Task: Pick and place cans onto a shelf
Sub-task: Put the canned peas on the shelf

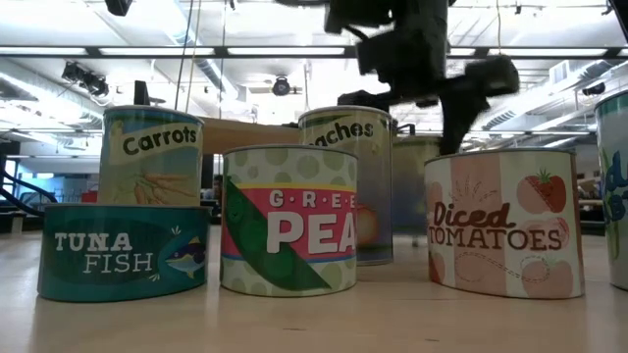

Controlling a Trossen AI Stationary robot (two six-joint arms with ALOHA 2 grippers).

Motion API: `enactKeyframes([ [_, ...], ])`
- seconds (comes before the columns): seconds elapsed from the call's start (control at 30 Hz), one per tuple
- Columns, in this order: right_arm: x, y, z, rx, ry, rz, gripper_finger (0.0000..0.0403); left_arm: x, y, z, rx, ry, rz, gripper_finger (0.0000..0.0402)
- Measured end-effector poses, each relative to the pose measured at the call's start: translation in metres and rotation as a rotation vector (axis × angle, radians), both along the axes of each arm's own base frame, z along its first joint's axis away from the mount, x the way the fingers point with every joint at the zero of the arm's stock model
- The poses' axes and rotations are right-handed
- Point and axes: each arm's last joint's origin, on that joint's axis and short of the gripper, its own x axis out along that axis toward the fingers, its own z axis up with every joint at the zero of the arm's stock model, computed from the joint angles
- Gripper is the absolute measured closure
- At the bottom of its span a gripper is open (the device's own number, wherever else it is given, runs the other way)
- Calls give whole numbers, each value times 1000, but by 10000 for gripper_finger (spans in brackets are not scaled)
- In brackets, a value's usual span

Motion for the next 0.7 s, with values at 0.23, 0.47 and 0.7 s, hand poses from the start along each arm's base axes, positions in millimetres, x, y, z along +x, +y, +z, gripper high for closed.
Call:
enactKeyframes([
  [0.23,5,-27,44,13,0,-139,89,0,0,0,-3,0,0,193],
  [0.47,4,-59,99,24,-66,-269,88,0,1,0,-28,-7,43,193],
  [0.7,-3,-78,142,30,-165,-343,88,0,4,8,-36,-28,83,193],
])
